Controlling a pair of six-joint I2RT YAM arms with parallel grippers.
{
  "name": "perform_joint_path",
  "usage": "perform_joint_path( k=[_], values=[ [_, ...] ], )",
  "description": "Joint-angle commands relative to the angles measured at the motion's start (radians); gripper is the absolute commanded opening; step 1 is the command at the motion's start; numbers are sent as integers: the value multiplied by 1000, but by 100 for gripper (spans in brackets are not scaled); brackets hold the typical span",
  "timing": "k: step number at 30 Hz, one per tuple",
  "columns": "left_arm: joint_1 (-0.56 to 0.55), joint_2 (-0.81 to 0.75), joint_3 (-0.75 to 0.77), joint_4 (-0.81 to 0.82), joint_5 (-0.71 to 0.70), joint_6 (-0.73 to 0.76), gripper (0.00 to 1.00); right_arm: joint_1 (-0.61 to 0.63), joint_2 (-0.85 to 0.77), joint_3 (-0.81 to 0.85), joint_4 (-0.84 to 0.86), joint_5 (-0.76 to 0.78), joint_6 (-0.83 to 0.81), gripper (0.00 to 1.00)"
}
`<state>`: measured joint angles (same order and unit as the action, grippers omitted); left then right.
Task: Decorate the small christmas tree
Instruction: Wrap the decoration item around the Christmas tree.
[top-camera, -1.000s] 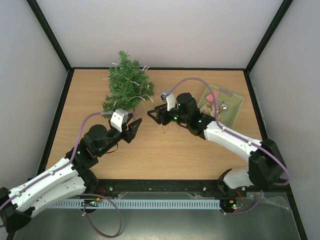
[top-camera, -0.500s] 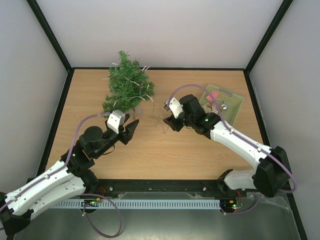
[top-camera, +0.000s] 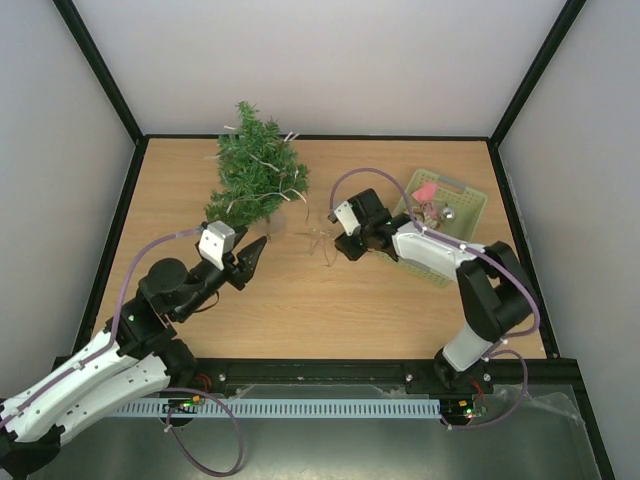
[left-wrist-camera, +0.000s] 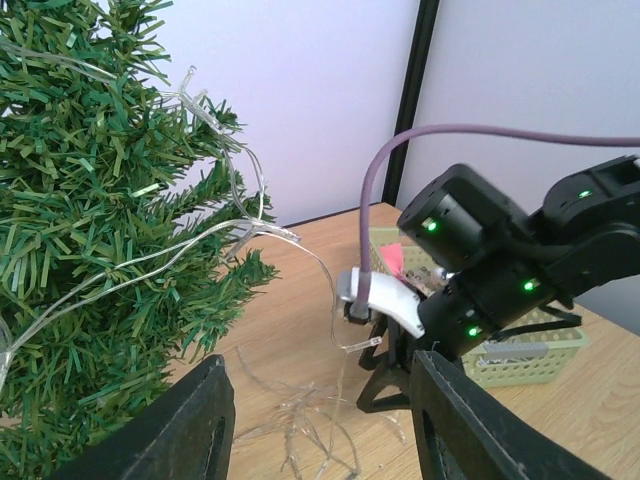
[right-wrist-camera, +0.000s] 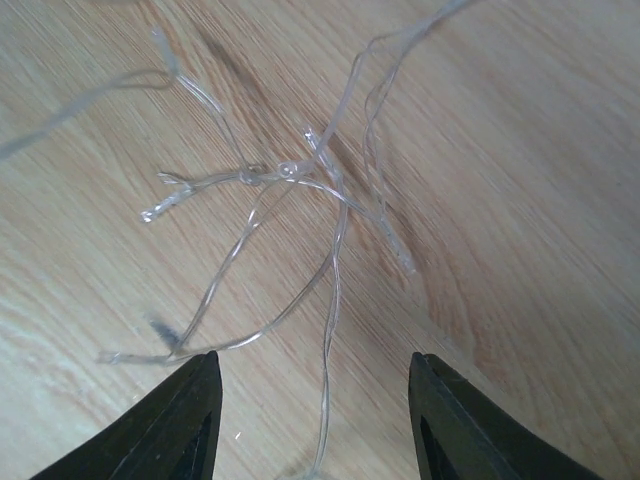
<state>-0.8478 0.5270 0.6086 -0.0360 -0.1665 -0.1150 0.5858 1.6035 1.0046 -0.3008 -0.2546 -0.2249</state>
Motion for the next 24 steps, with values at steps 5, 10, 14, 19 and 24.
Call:
perform_joint_path(
  k=[5,10,14,19,24],
  values=[
    [-4,-28,36,-24,-32,22,50,-7,158,87,37,45,-2,50],
    [-4,-34,40,-33,-40,25,51,-9,215,98,39,69,-14,43],
    [-5,-36,42,-39,-44,28,51,-9,205,87,50,88,-23,25],
    [-4,-35,41,-38,-51,33,51,-9,125,76,35,143,-10,2],
    [-4,-24,49,-54,-61,40,51,-9,-26,107,-74,170,74,2]
  ],
)
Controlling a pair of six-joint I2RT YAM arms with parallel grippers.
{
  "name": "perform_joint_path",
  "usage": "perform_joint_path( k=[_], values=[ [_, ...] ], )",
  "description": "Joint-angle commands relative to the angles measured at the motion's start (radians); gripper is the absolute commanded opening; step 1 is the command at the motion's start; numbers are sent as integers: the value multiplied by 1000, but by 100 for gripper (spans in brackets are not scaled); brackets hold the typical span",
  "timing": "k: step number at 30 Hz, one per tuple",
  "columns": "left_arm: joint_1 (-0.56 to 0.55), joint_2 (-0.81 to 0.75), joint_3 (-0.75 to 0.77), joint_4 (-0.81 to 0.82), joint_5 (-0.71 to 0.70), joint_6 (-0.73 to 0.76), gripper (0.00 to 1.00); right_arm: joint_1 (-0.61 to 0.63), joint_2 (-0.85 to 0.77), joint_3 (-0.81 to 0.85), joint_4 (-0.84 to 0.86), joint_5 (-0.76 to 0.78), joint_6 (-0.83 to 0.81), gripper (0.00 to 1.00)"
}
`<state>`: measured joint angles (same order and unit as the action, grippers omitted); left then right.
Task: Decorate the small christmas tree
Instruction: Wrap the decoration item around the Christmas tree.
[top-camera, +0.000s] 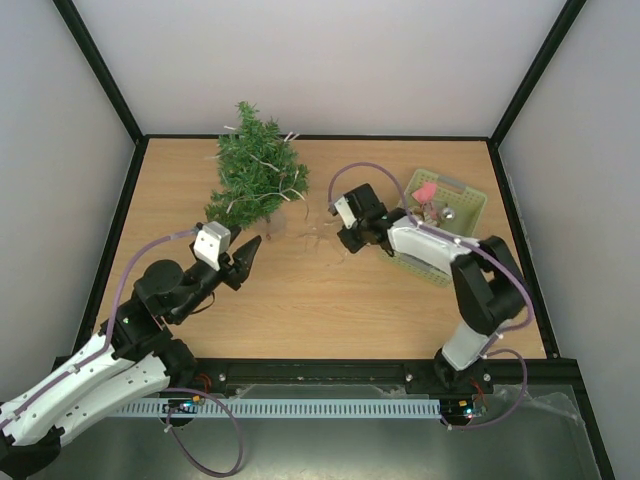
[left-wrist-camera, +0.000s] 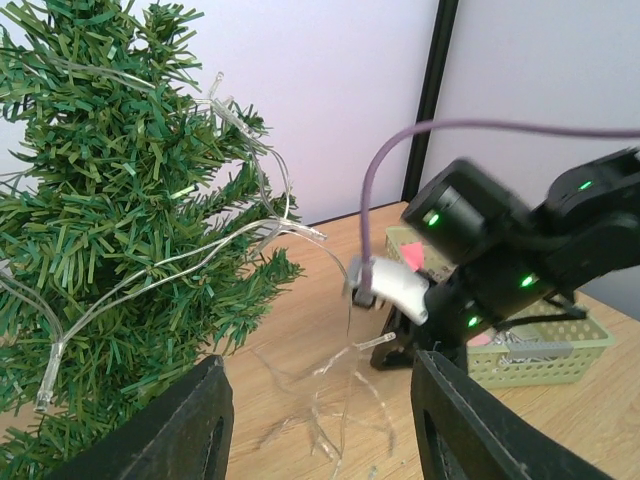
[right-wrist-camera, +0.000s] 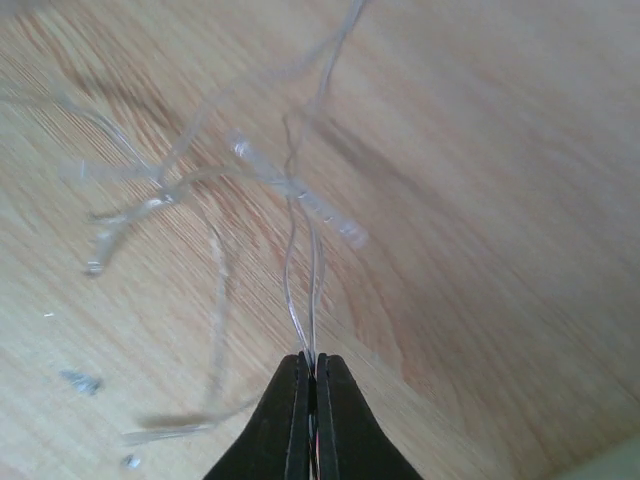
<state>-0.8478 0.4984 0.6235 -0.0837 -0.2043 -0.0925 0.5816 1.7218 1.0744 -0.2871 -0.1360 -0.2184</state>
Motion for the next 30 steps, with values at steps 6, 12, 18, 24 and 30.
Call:
perform_joint_path(
  k=[6,12,18,24,30],
  values=[
    [-4,2,48,-28,-29,43,52,-5,-390,29,-170,61,142,2],
    [-4,24,73,-30,27,61,52,-5,-605,80,-206,-24,181,2],
    [-4,70,104,-36,126,82,52,-3,-765,84,-121,-152,240,2],
    [-4,108,118,-40,213,131,53,-3,-854,82,-55,-346,256,2],
    [-4,126,126,-25,321,192,54,-4,-937,76,98,-557,354,2]
  ],
)
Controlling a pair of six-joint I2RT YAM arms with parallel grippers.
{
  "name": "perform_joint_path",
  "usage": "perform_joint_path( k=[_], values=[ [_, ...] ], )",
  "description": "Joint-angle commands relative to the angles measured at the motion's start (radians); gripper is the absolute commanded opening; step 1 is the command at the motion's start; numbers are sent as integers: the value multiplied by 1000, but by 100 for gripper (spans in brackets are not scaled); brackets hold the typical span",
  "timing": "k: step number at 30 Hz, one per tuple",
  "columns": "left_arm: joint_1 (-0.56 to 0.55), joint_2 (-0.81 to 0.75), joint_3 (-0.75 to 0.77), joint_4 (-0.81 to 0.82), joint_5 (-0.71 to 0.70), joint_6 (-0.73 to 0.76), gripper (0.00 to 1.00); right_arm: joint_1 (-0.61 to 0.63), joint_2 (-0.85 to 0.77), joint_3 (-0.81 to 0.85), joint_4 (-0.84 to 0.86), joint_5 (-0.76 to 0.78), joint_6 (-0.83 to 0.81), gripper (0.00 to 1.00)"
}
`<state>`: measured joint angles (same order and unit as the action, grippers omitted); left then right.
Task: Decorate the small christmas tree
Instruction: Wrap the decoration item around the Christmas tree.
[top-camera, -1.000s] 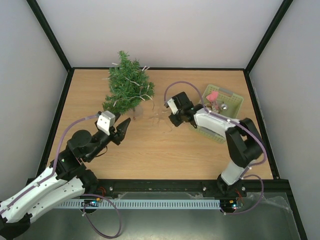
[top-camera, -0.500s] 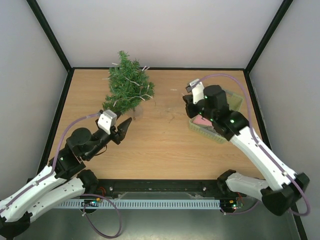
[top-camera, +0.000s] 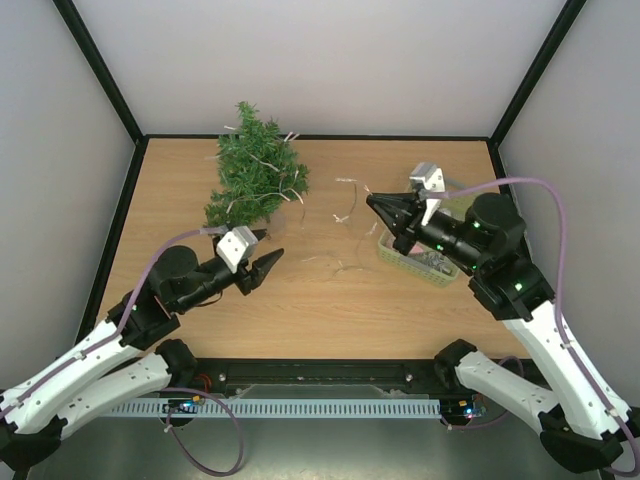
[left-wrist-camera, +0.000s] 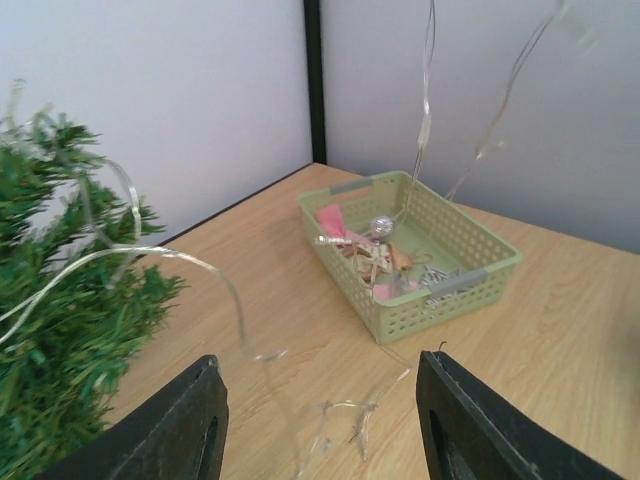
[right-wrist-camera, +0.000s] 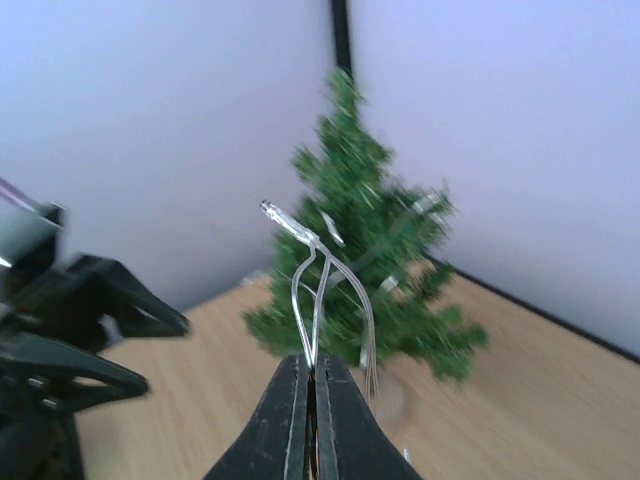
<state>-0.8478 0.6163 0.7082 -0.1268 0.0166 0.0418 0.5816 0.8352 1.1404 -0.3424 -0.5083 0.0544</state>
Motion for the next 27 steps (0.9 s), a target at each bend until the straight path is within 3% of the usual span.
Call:
perform_joint_path(
  k=[1,12,27],
  values=[
    [-4,12,43,23,127,69,54,-3,-57,15,182,-218,102,2],
    [-4,122,33,157,306,29,56,-3,-30,75,468,-429,316,2],
    [-54,243,-84,406,465,-115,57,-2,53,150,691,-466,447,2]
  ],
)
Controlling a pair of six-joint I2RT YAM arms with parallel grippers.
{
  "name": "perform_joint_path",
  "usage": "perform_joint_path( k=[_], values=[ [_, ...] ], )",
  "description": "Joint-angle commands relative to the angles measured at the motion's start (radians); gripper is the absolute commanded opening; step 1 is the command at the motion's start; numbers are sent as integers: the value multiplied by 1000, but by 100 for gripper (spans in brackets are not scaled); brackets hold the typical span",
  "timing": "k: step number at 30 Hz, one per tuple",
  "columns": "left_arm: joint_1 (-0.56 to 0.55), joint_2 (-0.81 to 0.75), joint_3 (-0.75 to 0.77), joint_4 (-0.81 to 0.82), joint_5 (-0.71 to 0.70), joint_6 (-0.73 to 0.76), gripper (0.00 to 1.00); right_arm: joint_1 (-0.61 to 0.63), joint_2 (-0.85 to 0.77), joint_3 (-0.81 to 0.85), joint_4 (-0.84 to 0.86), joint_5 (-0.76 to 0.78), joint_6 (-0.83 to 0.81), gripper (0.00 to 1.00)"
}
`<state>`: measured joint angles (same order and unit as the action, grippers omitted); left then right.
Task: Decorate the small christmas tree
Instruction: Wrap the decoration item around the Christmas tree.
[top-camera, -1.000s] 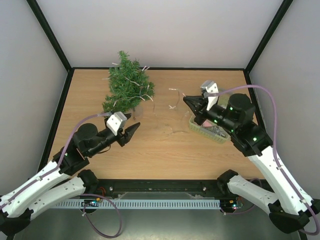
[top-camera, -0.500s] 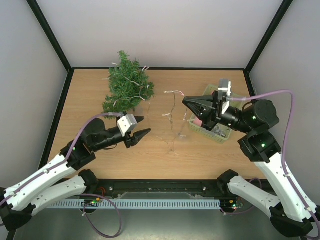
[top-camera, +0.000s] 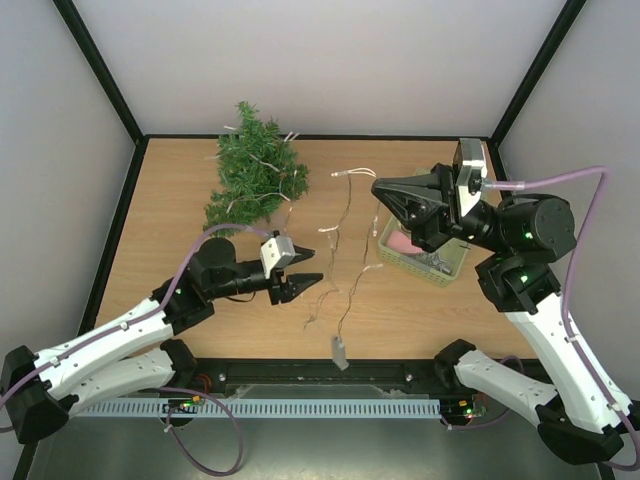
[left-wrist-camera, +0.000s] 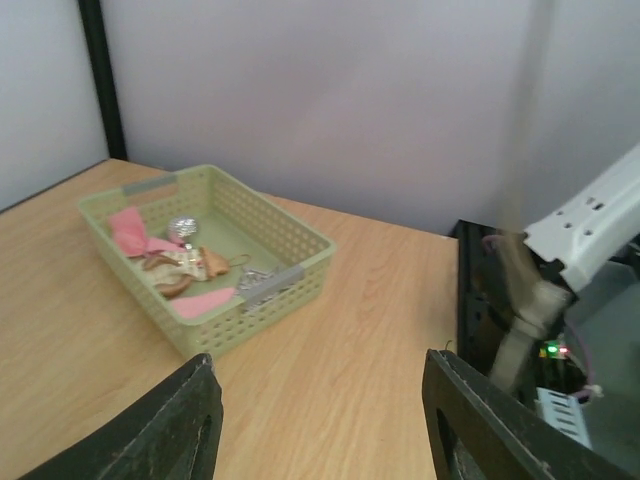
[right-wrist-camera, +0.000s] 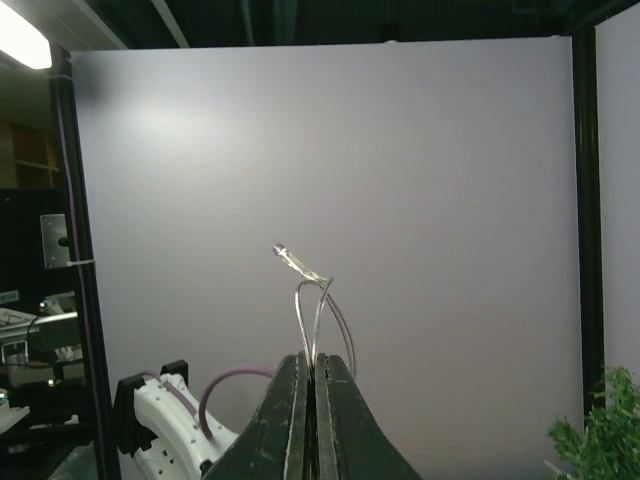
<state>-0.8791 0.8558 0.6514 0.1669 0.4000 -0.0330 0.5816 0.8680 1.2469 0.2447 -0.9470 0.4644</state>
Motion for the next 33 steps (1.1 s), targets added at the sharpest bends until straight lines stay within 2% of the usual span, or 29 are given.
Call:
perform_joint_path(
  k=[1,12,24,27,33],
  values=[
    [-28,4,-36,126,92,-44,57,-2,26,44,118,-28,46,2],
    [-69,89,-26,146,49,-26,58,9,59,60,204,-43,80,2],
    [-80,96,-11,177,-127,-11,58,32,82,73,231,-77,109,2],
    [-80,98,-12,195,-93,-8,58,47,91,72,241,-75,114,2],
    [-99,125,-23,240,75,-27,58,72,118,86,260,-66,123,2]
  ],
)
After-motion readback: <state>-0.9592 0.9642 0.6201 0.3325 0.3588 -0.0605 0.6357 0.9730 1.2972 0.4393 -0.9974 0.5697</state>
